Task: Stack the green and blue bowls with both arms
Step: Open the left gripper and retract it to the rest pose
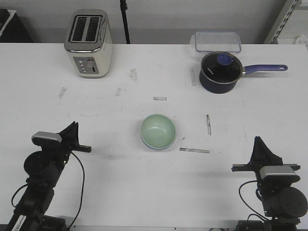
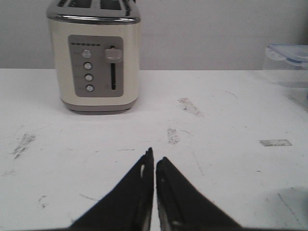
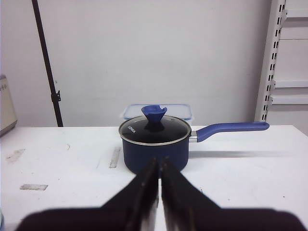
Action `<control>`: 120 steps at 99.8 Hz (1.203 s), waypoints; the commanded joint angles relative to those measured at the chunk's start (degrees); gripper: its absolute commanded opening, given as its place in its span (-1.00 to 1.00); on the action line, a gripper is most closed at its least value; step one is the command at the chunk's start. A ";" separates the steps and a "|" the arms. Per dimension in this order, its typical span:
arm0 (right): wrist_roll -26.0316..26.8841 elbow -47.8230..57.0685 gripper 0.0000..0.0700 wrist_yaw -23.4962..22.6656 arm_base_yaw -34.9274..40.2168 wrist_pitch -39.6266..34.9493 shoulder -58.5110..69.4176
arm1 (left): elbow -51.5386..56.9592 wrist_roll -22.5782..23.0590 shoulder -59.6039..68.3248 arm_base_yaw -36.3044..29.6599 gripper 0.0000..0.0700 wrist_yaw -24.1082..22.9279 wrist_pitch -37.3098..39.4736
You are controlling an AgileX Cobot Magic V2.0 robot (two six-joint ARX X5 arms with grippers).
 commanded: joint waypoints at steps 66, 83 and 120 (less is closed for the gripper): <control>0.55 -0.09 -0.99 -0.04 0.07 0.61 -0.02 | -6.86 1.46 -24.55 2.29 -1.00 -0.59 -7.58; 0.55 -0.09 -0.99 -0.04 0.07 0.59 -0.02 | -6.88 1.46 -25.46 2.29 -1.00 -0.59 -7.45; 0.55 -0.09 -0.99 -0.04 0.07 0.61 -0.02 | -12.52 6.43 -28.98 5.40 -1.00 -0.13 -4.70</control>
